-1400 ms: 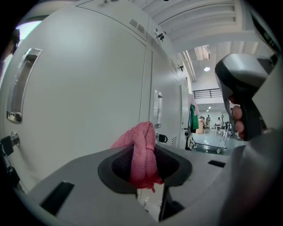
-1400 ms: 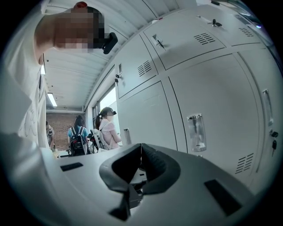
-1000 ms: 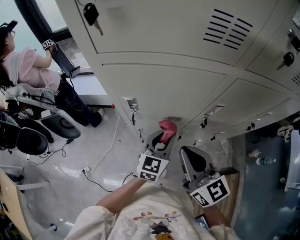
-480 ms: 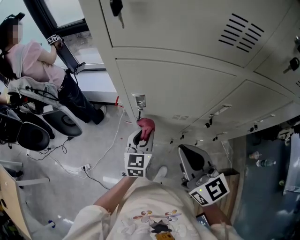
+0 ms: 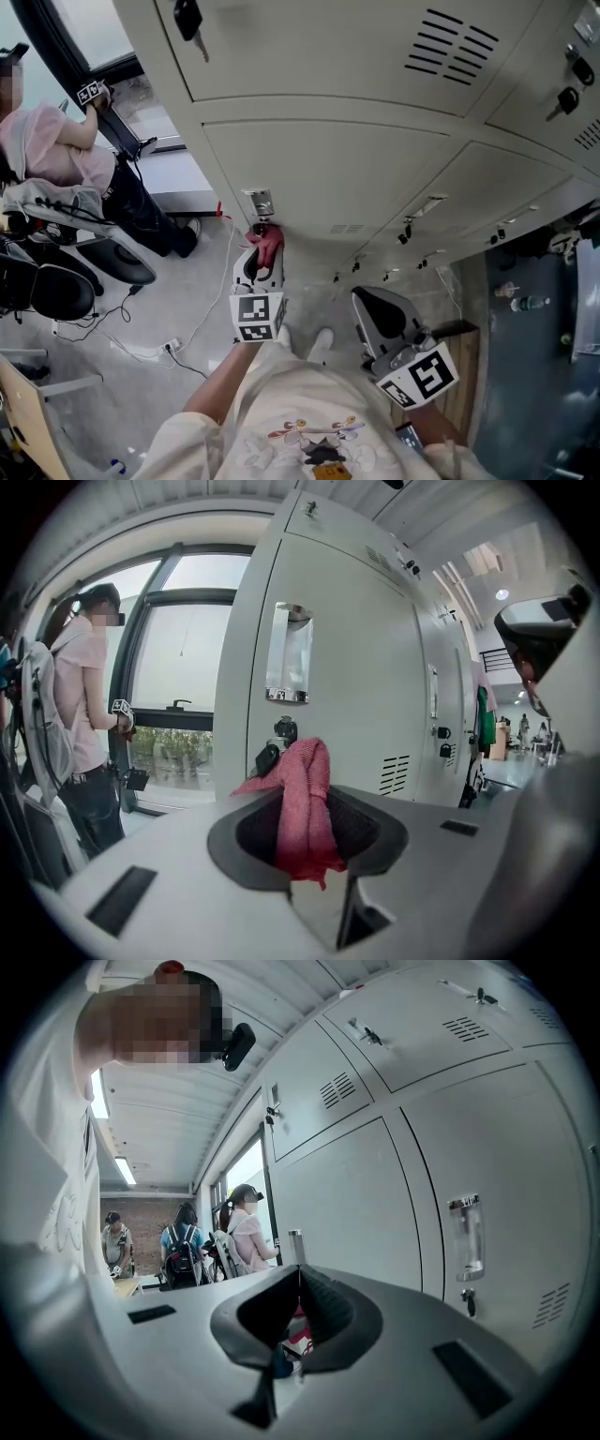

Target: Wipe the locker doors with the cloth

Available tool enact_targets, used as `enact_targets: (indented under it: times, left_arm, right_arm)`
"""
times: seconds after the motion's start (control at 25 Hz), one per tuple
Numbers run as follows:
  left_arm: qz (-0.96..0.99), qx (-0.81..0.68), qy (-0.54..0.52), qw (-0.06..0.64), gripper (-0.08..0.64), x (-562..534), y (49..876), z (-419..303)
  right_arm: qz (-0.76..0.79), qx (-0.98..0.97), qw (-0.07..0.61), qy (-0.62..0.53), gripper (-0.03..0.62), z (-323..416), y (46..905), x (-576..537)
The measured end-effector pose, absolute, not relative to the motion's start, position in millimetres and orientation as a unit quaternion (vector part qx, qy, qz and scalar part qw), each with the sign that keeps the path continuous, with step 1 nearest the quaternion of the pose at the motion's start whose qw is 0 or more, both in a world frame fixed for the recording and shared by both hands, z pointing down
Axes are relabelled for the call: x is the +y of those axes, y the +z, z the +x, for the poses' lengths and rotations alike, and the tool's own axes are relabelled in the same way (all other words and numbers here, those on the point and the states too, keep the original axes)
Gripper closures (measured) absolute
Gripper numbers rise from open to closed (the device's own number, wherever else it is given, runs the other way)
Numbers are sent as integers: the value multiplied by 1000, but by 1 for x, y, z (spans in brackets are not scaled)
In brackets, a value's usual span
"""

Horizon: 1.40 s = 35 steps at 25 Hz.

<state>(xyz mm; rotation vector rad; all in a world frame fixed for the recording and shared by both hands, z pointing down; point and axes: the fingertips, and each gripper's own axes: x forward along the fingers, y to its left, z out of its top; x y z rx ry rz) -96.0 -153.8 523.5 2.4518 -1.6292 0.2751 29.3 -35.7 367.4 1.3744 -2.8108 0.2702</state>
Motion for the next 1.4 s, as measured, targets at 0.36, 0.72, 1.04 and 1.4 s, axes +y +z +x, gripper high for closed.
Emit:
enact_targets:
  times: [0.36, 0.72, 1.04, 1.4]
  left_arm:
    - [838, -530, 92, 89, 451, -161, 523, -78]
    - [848, -513, 100, 83, 451, -164, 523, -60]
    - [852, -506, 98, 89, 451, -161, 519, -46]
    - [874, -468, 108, 75, 451, -154, 515, -4]
  right_arm:
    - [456, -886, 8, 84, 586, 41, 369, -32]
    - [444, -892, 0, 79, 586, 37, 364, -40]
    - [413, -906, 0, 92, 585, 24, 364, -44]
    - [388, -919, 10, 68, 586, 19, 347, -54]
